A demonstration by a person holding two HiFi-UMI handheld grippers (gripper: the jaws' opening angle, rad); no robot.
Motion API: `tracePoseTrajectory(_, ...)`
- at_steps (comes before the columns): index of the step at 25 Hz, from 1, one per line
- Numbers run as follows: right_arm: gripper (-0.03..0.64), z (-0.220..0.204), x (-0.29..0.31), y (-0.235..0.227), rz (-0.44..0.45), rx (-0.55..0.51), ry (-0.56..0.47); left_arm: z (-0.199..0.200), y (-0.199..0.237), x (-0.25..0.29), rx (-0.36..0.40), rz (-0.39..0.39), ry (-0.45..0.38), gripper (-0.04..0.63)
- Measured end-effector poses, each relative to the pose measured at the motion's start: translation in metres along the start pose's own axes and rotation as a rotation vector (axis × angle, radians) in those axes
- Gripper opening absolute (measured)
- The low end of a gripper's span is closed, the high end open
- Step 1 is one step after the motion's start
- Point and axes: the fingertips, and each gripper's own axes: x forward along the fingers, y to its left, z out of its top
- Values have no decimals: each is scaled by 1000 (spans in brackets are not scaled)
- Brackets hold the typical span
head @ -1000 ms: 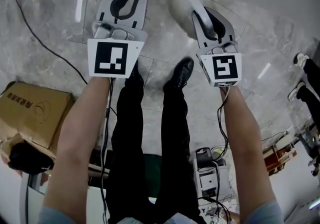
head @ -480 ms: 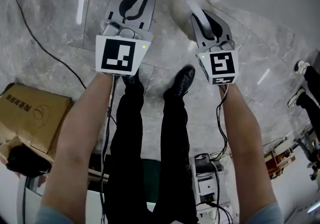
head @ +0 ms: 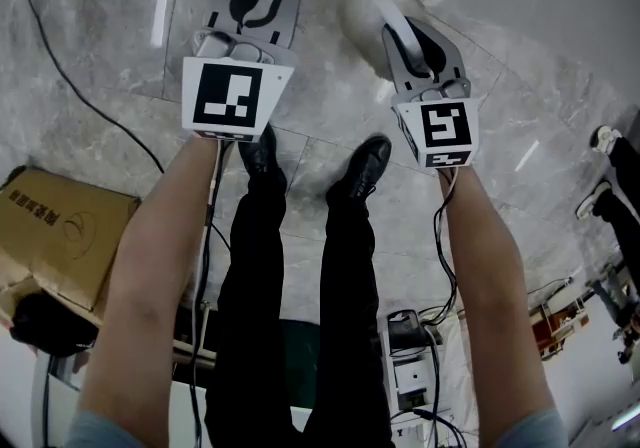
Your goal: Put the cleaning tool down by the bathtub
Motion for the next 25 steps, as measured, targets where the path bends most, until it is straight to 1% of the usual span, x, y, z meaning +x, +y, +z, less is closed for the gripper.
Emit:
tracePoseTrajectory(5, 103, -6, 7, -1, -2, 0, -2, -3, 2, 3, -4, 2, -15, 15)
tracePoseTrajectory(9, 103, -10, 11, -2, 2, -12, 4, -8, 4, 0, 7, 5, -2, 15)
tracePoseTrajectory(18, 104, -15, 17, 3, 21, -33, 24, -13, 7, -6, 19, 15, -5, 15)
tracePoseTrajectory(22, 104, -20, 21, 5, 21, -34, 30, -20, 6, -7, 28, 13, 26, 15)
tracePoseTrajectory(25, 105, -22, 24, 4, 9, -37, 35, -22, 5, -8, 34, 11, 28, 15)
